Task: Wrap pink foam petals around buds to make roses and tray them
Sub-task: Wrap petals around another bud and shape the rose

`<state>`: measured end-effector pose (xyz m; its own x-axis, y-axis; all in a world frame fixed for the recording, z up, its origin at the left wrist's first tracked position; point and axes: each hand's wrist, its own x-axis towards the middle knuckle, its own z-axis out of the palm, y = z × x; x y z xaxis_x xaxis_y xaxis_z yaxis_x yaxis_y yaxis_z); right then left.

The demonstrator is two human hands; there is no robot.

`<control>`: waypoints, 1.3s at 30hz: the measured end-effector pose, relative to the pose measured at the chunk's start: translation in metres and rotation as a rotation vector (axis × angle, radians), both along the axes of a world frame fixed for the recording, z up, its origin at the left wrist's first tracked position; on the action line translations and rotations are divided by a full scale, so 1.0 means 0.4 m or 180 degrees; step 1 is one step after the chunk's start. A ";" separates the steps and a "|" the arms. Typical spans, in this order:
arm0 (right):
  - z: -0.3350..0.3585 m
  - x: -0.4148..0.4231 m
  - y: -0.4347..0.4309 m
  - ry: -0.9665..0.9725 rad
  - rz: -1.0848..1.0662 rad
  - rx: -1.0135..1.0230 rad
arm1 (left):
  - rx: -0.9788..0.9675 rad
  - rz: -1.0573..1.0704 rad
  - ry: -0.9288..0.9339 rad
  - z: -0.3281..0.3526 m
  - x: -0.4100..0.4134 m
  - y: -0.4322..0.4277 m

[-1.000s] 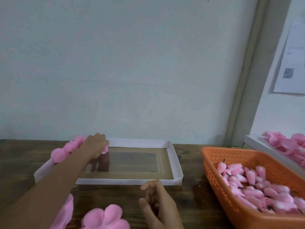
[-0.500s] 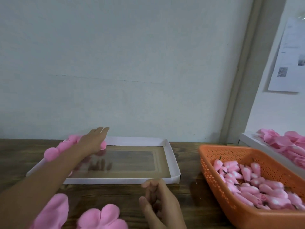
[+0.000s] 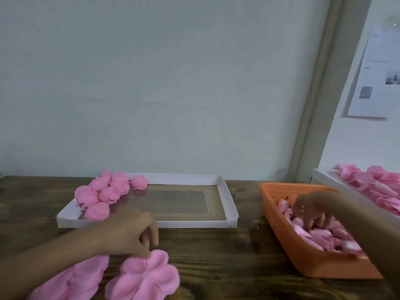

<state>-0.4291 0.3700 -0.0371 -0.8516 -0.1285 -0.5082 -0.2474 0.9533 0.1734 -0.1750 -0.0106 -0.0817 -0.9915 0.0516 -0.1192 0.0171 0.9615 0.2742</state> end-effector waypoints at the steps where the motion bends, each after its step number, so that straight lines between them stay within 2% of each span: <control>1: -0.015 -0.010 0.009 -0.0009 0.0025 0.0051 | 0.0115 0.0067 -0.0046 -0.008 0.003 0.000; 4: -0.033 -0.040 0.031 0.0144 0.0125 0.0048 | 0.0275 0.0097 -0.0004 -0.020 0.002 -0.008; 8: -0.004 -0.061 0.049 0.0371 -0.0072 -0.0433 | 0.0497 -0.0150 0.0133 -0.013 -0.013 -0.016; 12: 0.058 -0.053 0.025 0.0441 -0.0260 -0.0160 | 0.0635 -0.0195 -0.0206 -0.002 -0.018 -0.023; 14: 0.105 -0.045 0.013 0.0887 -0.0203 -0.0368 | 0.0624 -0.0196 -0.0539 0.001 -0.017 -0.030; 16: 0.154 -0.032 -0.009 0.1510 0.0067 -0.0816 | 0.0460 -0.0270 -0.0522 0.000 -0.018 -0.038; 19: 0.203 -0.008 -0.065 0.2241 0.0615 -0.1556 | 0.0544 -0.0285 -0.0481 0.007 -0.015 -0.043; 21: 0.214 0.020 -0.106 0.2186 0.0744 -0.2470 | 0.0574 -0.0335 -0.0493 0.021 -0.016 -0.048; 23: 0.217 0.056 -0.140 0.2107 0.0875 -0.3017 | 0.0608 -0.0319 -0.0530 0.036 -0.020 -0.053; 26: 0.218 0.104 -0.183 0.2140 0.1034 -0.3061 | 0.0552 -0.0379 -0.0653 0.053 -0.017 -0.053; 31: 0.213 0.147 -0.225 0.1356 0.0897 -0.3586 | 0.0521 -0.0712 -0.0574 0.095 0.003 -0.056; 34: 0.207 0.162 -0.234 0.1365 0.0912 -0.3879 | 0.0810 -0.0517 -0.0500 0.109 0.010 -0.064; 37: 0.193 0.167 -0.240 0.1368 0.0922 -0.4161 | 0.1116 -0.0221 -0.0867 0.094 0.017 -0.068; 39: 0.185 0.165 -0.245 0.1376 0.0878 -0.4294 | 0.1110 0.0060 -0.1067 0.073 0.017 -0.063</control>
